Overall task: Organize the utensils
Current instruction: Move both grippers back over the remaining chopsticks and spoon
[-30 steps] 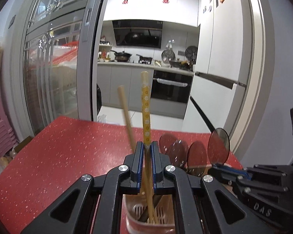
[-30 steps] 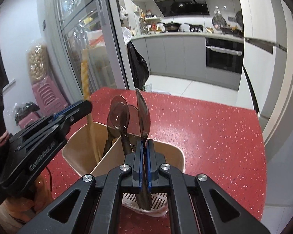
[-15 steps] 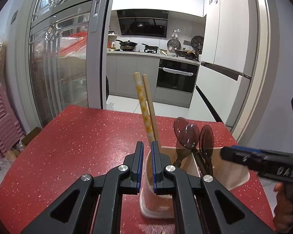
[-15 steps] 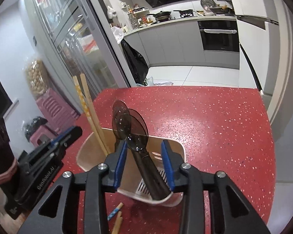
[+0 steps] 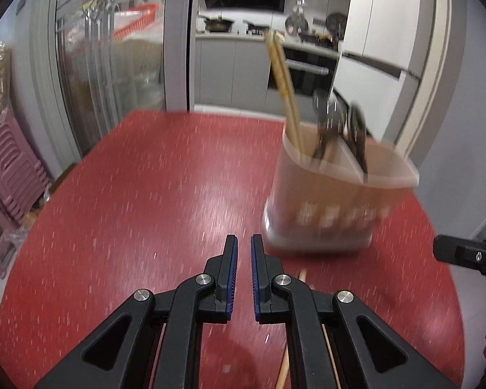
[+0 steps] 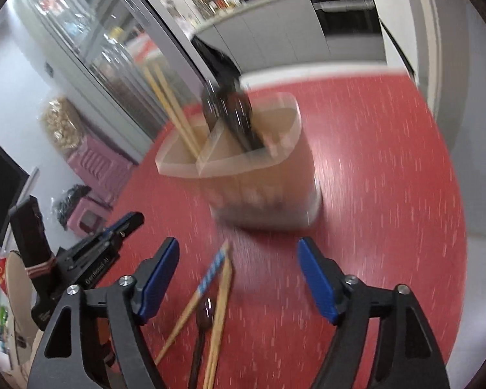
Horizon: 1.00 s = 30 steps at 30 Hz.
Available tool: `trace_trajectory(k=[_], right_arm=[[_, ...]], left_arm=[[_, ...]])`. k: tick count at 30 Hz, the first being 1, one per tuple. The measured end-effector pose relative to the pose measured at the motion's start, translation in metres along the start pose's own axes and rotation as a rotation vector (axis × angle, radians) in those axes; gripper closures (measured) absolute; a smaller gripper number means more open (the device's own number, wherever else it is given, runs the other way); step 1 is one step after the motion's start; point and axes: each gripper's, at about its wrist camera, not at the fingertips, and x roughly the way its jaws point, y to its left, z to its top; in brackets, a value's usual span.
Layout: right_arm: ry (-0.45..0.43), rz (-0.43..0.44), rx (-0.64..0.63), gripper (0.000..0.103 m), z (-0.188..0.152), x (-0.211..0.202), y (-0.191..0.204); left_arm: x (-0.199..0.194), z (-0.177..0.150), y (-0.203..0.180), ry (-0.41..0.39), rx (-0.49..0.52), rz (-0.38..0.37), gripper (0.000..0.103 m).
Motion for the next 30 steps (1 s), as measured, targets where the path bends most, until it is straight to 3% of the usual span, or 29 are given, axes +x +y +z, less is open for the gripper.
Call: trace_trajectory(k=[4,8,9,10,11,13,16,20,24,27,30], right_arm=[[0.099,-0.052,0.029,0.023,-0.036,0.017,-0.007],[0.142,-0.08,0.043,0.018,-0.056,0.024,-0.007],[0.142,-0.084,0.047,0.015,-0.058,0.024,-0.007],[0.139,-0.085,0.046,0.015,-0.061,0.024,-0.006],[0.142,-0.087,0.042,0.015,-0.063,0.025,-0.004],[0.142,-0.089,0.031,0.014,-0.069,0.027,0.001],[0.123,-0.127,-0.006,0.014,-0.078,0.029,0.011],[0.183,-0.202,-0.041,0.014,-0.087,0.041,0.018],[0.221,-0.183,-0.026,0.014,-0.098,0.047,0.024],[0.226,-0.218,-0.048,0.014,-0.101,0.053,0.031],[0.233,-0.243,-0.063,0.023,-0.106,0.058,0.041]], left_arm=[[-0.004,-0.029,0.006,0.043,-0.009,-0.003,0.07],[-0.005,-0.049,0.014,0.075,-0.04,-0.019,0.069],[-0.006,-0.054,0.016,0.083,-0.044,-0.022,0.064],[-0.006,-0.057,0.017,0.085,-0.046,-0.02,0.019],[-0.008,-0.06,0.019,0.087,-0.051,0.0,0.0],[-0.015,-0.065,0.022,0.046,-0.051,0.028,0.0],[-0.016,-0.068,0.025,0.05,-0.033,0.043,0.0],[-0.011,-0.075,0.029,0.08,-0.034,0.047,0.0],[-0.008,-0.085,0.029,0.115,-0.022,0.046,0.0],[-0.01,-0.092,0.024,0.133,0.012,0.037,0.0],[-0.013,-0.097,0.023,0.138,0.034,0.046,0.0]])
